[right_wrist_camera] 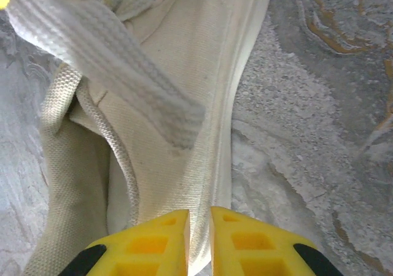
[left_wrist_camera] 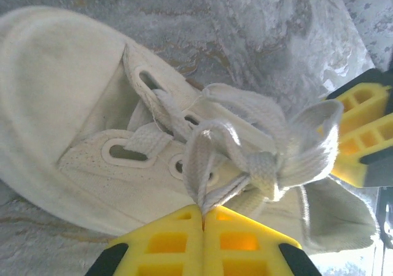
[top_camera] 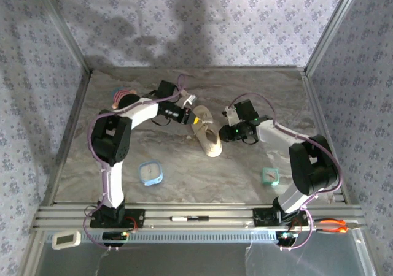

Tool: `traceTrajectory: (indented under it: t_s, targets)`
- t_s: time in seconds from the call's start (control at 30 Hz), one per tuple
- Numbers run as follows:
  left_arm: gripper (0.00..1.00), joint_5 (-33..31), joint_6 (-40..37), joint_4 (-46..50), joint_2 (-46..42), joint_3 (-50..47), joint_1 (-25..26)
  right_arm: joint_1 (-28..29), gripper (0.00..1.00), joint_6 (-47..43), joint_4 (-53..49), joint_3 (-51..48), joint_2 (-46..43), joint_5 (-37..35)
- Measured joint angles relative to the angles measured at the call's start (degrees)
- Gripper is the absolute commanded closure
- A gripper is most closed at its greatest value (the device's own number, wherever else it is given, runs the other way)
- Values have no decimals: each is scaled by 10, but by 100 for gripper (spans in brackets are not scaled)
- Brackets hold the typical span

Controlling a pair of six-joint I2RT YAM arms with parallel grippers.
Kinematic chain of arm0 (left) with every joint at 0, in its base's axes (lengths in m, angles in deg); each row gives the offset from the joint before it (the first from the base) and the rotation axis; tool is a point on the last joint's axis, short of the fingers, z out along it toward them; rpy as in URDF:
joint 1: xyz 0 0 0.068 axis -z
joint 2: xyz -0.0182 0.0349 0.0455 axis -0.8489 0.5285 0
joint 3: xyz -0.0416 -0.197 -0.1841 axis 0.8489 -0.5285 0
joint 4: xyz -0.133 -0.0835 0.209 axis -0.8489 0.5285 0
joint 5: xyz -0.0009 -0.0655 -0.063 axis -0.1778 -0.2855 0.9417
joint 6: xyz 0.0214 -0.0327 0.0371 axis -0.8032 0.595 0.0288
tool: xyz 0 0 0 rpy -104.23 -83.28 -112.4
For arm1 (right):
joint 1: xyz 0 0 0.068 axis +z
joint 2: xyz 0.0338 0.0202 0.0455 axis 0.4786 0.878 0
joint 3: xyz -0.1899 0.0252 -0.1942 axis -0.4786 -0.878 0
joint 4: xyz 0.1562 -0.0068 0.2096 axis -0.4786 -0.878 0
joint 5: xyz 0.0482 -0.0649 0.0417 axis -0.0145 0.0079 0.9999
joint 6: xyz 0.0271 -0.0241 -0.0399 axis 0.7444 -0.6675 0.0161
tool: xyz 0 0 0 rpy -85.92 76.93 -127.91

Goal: Tie the shoes

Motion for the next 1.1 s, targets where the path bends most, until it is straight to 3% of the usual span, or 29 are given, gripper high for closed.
traceTrajectory:
  t_s: [0.2,0.67,0.87,1.1]
  targets:
    - [100,-12,0,5,-44,-14,0,10,83,7,17,-3,0,8]
    - [100,-45,0,11,-48,-47,11,63,82,73,106,-59,-5,7]
    - [100,-48,0,15,-53,-47,11,78,67,118,123,-101,-50,-2]
    - [100,-50,0,19,-55,-47,11,84,58,146,112,-131,-125,-42]
